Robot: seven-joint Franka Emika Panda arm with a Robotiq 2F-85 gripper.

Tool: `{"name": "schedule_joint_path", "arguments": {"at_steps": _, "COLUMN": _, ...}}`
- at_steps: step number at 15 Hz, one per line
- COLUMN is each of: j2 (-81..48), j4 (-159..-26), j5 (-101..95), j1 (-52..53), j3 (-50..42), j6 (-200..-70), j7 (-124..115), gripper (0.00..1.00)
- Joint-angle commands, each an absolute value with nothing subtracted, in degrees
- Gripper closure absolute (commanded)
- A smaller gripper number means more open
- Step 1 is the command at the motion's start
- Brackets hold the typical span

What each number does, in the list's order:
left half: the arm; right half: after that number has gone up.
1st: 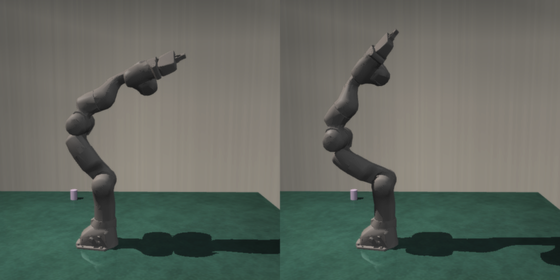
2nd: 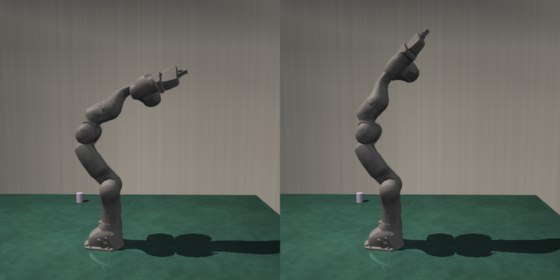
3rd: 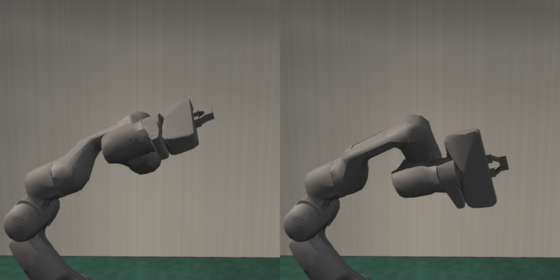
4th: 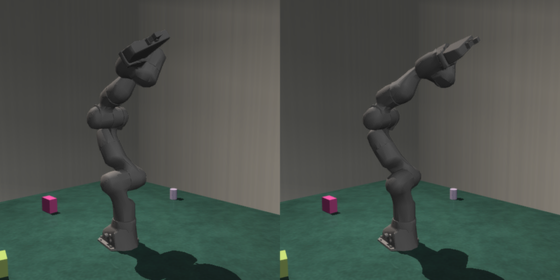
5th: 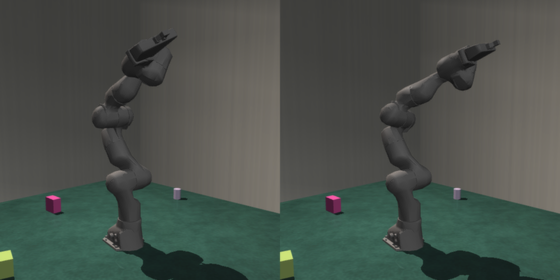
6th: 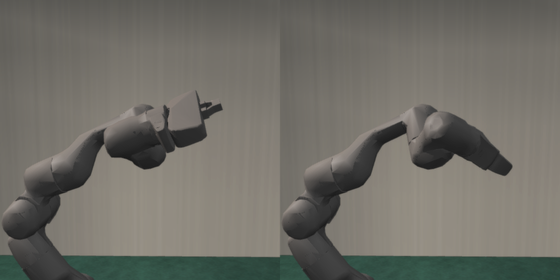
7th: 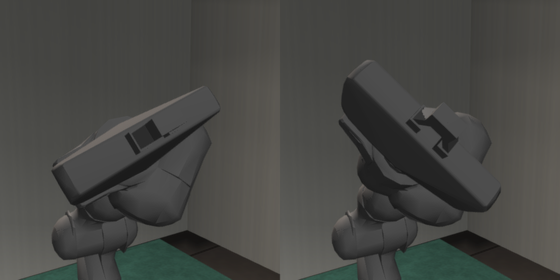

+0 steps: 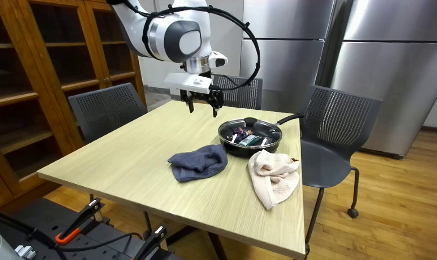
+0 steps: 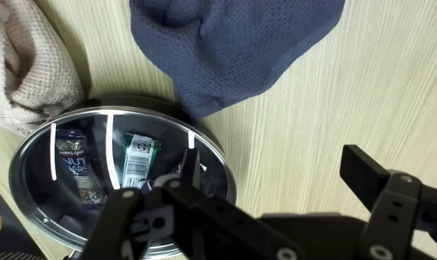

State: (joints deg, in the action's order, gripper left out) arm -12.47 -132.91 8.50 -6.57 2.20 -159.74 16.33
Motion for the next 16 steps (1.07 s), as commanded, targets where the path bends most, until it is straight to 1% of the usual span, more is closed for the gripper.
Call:
{"name": "schedule_joint_path", "arguments": {"at_steps": 1, "j2": -7.8, "j4": -137.9, "j5": 9.3, "j1": -6.3, "j3": 3.6, "j6": -160.2, "j7": 17.9, "gripper": 0.0}}
{"name": "schedule_joint_path", "arguments": {"at_steps": 6, "j2": -8.1, "j4": -137.1, "j5": 6.9, "j1": -3.8, "j3": 3.1, "j6": -158.8, "j7": 14.8, "gripper": 0.0}}
{"name": "schedule_joint_path", "arguments": {"at_steps": 7, "j2": -9.8, "j4": -136.2, "j5": 8.4, "j1": -4.5, "j3": 3.1, "j6": -159.7, "j7": 16.1, "gripper": 0.0}}
{"name": "schedule_joint_path", "arguments": {"at_steps": 16, "j2": -9.8, "j4": -136.2, "j5": 8.2, "j1": -3.9, "j3": 3.2, "j6": -159.7, "j7": 16.1, "gripper": 0.0}}
